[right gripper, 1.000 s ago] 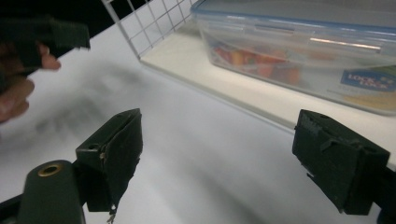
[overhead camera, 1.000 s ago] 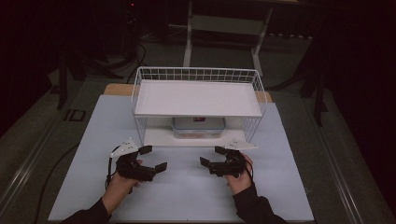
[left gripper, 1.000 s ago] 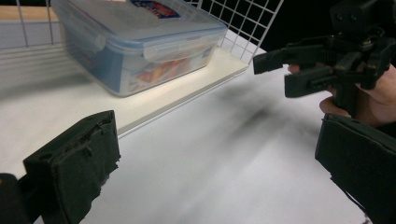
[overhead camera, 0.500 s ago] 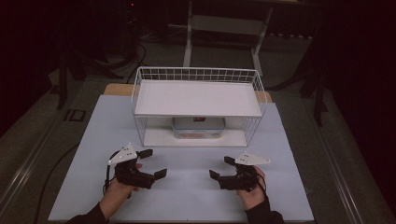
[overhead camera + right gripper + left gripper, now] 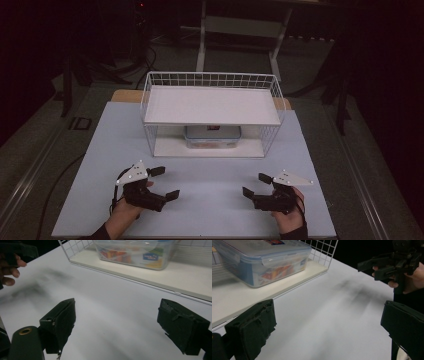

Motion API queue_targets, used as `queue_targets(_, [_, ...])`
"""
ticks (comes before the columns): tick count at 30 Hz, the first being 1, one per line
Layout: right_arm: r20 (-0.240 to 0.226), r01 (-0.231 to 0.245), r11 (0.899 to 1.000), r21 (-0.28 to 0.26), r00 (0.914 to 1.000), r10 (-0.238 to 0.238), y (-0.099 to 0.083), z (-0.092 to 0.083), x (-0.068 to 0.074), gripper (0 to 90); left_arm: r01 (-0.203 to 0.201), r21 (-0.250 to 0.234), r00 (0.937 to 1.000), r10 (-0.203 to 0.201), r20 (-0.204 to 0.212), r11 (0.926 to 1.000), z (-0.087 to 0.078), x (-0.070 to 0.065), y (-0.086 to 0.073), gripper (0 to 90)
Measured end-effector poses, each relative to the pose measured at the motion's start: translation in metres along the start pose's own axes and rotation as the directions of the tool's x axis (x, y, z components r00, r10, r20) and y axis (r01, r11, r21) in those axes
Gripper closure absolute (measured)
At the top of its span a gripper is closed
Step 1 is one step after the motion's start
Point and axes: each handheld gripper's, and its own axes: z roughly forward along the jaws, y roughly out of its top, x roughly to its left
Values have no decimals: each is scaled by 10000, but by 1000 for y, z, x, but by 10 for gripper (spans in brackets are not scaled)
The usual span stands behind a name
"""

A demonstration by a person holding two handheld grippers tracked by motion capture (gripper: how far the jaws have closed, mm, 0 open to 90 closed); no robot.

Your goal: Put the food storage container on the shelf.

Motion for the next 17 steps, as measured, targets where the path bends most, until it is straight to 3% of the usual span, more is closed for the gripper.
queue_targets(17, [121,124,9997,206,9998,-127,-2,-2,-3,147,-95,-92,9997,97,208,9999,1,1,0,0])
